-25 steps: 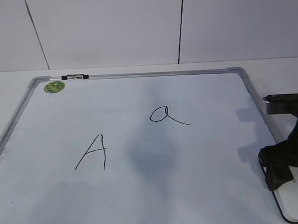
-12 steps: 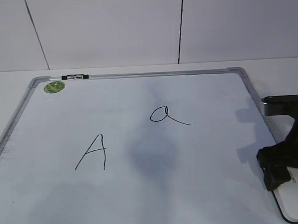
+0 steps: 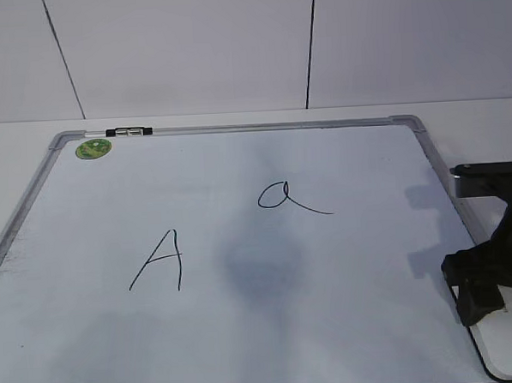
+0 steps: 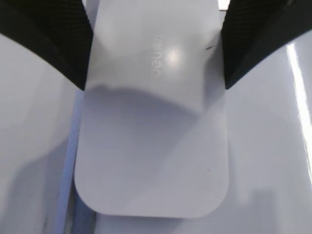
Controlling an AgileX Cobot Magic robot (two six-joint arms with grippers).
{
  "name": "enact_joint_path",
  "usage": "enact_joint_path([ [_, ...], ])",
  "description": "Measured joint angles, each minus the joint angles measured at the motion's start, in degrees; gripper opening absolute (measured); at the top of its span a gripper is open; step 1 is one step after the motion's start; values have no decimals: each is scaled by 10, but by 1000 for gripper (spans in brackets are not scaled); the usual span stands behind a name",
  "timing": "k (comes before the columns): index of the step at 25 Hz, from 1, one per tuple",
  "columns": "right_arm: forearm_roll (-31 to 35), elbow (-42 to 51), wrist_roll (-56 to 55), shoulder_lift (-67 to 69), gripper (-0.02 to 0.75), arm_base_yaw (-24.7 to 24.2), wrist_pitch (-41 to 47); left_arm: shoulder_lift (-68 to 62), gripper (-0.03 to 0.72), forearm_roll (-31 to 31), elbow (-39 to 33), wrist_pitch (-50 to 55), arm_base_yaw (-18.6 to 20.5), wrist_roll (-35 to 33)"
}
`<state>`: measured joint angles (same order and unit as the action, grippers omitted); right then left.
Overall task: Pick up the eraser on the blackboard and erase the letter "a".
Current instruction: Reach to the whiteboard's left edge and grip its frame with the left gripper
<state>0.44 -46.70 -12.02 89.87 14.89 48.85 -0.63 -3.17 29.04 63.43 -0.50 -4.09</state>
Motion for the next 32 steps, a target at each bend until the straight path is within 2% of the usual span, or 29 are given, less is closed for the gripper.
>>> enact_joint_path([
  [20, -4, -1, 0, 0, 573, 0, 10, 0, 235, 0, 0, 0, 0, 0],
  [32, -9, -67, 1, -22, 572, 0, 79, 0, 235, 0, 0, 0, 0, 0],
])
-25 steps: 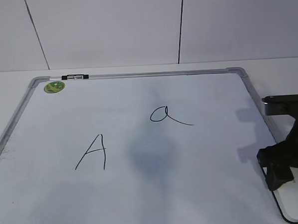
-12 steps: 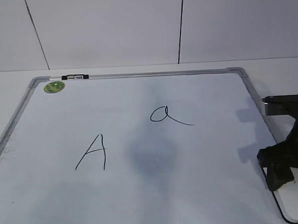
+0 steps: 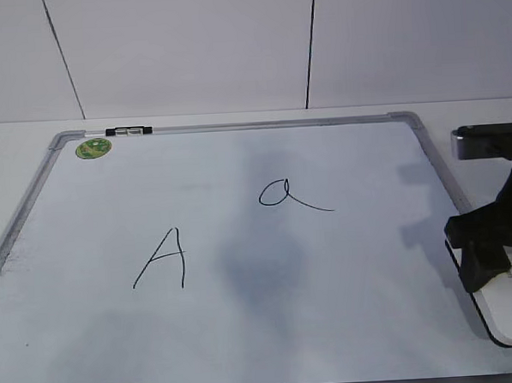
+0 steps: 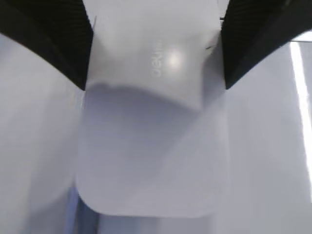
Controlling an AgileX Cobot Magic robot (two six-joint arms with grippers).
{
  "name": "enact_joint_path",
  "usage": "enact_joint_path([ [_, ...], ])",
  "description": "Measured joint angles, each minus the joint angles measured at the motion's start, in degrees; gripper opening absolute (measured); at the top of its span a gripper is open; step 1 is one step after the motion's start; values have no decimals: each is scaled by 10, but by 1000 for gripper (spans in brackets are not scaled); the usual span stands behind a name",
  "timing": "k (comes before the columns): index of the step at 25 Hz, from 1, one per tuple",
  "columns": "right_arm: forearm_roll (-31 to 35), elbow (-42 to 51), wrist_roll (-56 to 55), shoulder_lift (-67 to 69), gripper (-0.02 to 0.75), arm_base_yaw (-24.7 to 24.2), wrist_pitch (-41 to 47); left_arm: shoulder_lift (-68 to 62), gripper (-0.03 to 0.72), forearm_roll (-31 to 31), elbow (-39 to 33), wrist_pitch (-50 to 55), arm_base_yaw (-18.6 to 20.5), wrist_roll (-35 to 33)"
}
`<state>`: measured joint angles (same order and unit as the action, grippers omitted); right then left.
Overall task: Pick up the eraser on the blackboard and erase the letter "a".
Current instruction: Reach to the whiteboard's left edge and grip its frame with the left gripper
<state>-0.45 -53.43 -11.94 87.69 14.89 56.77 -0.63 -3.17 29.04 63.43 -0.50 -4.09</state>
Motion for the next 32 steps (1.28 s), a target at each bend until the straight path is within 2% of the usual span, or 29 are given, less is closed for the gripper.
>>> enact_joint_path([
  [20, 18, -7, 1, -8, 572, 0, 59, 0, 239, 0, 0, 0, 0, 0],
  [24, 25, -8, 9, -8, 571, 0, 80, -6, 284, 0, 0, -1, 0, 0],
  [28, 26, -8, 20, -8, 571, 0, 96, -62, 341, -3, 12, -3, 0, 0],
  [32, 30, -8, 27, -14, 571, 0, 100, -174, 350, -24, 50, -18, 0, 0],
])
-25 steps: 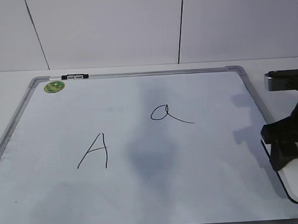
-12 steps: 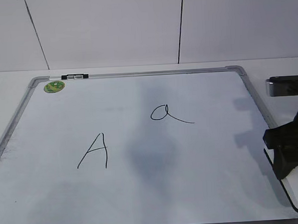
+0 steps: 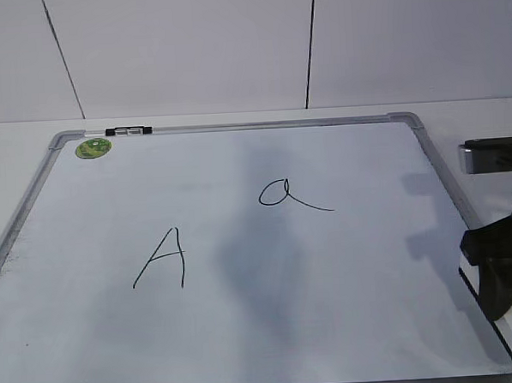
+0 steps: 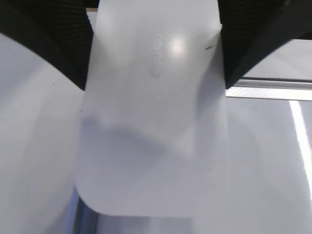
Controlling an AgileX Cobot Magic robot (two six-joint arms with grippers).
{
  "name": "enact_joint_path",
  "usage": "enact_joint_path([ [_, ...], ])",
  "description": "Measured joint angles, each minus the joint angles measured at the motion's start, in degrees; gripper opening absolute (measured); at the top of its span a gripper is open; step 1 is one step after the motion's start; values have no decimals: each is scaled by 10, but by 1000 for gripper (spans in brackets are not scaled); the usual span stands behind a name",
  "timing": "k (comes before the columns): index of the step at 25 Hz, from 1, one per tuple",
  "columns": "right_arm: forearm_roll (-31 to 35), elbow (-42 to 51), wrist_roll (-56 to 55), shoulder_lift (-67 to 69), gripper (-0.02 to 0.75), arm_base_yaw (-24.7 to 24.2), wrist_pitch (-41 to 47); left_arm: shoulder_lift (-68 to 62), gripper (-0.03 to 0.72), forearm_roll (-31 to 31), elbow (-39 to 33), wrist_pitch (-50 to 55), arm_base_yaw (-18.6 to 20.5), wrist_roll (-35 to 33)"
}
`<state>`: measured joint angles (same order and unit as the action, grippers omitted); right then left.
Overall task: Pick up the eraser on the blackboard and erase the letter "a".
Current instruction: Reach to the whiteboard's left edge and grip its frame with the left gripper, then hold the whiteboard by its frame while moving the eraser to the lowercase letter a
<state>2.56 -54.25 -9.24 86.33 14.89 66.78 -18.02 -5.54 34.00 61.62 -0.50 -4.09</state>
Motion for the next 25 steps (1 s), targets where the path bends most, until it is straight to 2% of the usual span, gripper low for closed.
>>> enact_joint_path([
  [7, 6, 0, 5, -54, 571, 0, -14, -223, 350, -39, 84, -21, 0, 3],
  [12, 6, 0, 5, -69, 571, 0, -14, -405, 350, -44, 155, -24, 0, 4],
  [18, 7, 0, 6, -69, 571, 0, -12, -587, 337, -35, 234, -27, 0, 4],
  [25, 10, 0, 6, -70, 571, 0, -24, -719, 323, -10, 283, -77, 0, -2],
])
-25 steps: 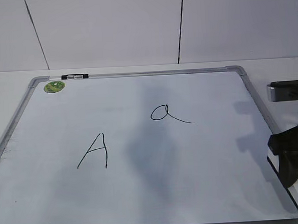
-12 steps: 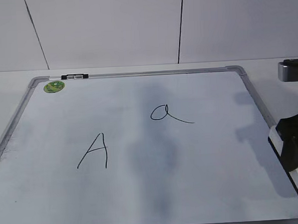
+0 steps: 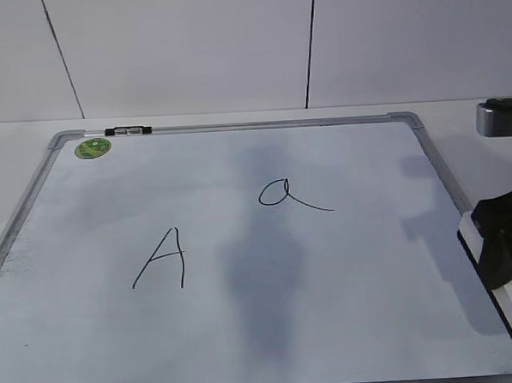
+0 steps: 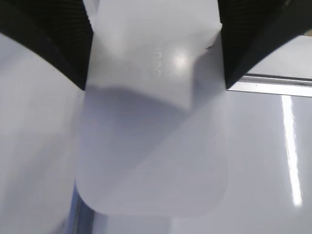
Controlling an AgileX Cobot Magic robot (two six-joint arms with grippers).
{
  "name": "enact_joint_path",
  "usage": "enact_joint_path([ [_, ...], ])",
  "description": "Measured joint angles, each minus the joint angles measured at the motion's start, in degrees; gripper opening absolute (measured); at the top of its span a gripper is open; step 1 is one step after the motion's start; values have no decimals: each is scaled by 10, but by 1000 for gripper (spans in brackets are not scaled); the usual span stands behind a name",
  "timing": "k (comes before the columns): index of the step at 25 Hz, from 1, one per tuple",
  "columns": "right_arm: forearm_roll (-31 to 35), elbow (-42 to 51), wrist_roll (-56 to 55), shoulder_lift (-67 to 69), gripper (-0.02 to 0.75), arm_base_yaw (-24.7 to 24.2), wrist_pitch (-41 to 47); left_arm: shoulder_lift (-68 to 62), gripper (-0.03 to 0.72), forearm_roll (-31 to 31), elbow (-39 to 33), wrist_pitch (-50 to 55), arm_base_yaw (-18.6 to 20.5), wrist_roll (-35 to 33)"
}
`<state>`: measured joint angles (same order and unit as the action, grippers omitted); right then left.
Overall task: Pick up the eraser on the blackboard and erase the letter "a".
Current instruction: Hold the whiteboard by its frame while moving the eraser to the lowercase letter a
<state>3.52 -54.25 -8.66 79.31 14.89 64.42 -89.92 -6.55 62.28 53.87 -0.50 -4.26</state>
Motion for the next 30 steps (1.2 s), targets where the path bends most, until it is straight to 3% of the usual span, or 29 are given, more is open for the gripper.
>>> enact_joint_path([
  [16, 1, 0, 14, 0, 571, 0, -17, -167, 243, -7, 98, -34, 20, -41],
  [23, 1, 0, 20, 0, 571, 0, -17, -197, 241, -67, 113, -22, 49, -109],
  [30, 4, 0, 21, 0, 571, 0, -18, -218, 237, -98, 116, -21, 53, -135],
])
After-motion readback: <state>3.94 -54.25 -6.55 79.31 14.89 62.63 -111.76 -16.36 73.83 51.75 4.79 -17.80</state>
